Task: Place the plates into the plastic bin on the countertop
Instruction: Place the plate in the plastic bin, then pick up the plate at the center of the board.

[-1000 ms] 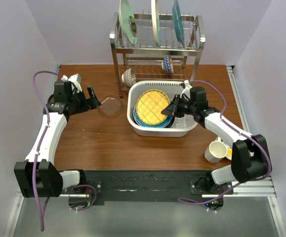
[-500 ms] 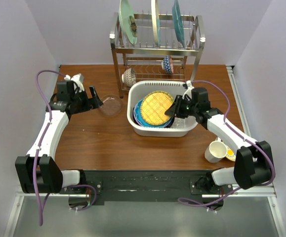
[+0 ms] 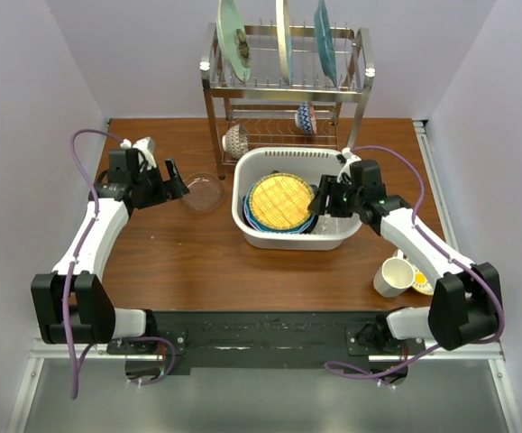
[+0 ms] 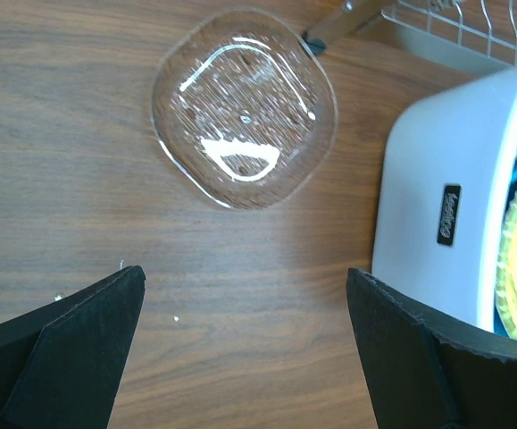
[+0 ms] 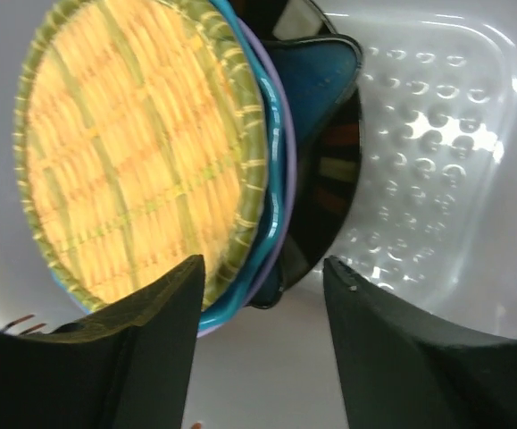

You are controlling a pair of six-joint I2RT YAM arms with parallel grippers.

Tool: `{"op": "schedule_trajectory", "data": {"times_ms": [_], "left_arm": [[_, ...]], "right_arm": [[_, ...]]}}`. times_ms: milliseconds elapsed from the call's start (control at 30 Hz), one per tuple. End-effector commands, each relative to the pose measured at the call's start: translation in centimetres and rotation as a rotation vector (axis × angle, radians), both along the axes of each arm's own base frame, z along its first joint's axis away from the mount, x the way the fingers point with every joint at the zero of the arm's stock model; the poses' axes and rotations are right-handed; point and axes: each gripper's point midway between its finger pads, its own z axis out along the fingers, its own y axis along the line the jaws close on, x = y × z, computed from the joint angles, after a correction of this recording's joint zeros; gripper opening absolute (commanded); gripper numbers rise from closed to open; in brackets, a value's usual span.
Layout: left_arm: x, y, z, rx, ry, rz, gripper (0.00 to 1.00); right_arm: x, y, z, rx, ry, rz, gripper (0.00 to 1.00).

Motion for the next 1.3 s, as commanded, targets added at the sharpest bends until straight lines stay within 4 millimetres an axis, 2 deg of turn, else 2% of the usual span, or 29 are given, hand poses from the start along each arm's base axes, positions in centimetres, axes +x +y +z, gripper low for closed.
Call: {"op": "schedule_trajectory", "data": {"times_ms": [0, 333, 633, 833, 867, 900, 1200, 1267], "left_arm": [[1.4, 0.8, -0.4, 0.015, -0.039, 0.073, 1.00], [3.3, 0.1, -5.3, -0.088, 0.031, 0.159, 1.00], [4.6, -0.2, -8.9, -0.158, 0.067, 0.203, 0.97], [5.5, -0.5, -11.2, -0.249, 0.065, 0.220, 0.76], [5.6, -0.6, -11.4, -0.255, 0.061, 0.217, 0.67], [5.6, -0.6, -12.1, -0.254, 0.076, 0.218, 0.63], [6.0, -0.4, -14.7, -0.257, 0.114, 0.243, 0.42], [6.1, -0.3, -15.3, -0.253, 0.125, 0.250, 0.29]], "right_arm": [[1.3, -2.5, 2.9, -0.108, -0.104, -0.073, 0.66], [1.0, -3.0, 6.8, -0.076, -0.241, -0.096, 0.86], [0.5, -2.0, 8.0, -0.025, -0.267, -0.049, 0.87], [0.4, -1.5, 8.8, -0.003, -0.291, -0.027, 0.87], [0.3, -1.5, 9.2, -0.003, -0.295, -0.020, 0.87], [0.3, -1.5, 9.3, -0.004, -0.299, -0.021, 0.87], [0.3, -0.7, 9.4, 0.044, -0.294, -0.008, 0.87], [0.3, -0.8, 9.3, 0.043, -0.293, -0.010, 0.87]]}}
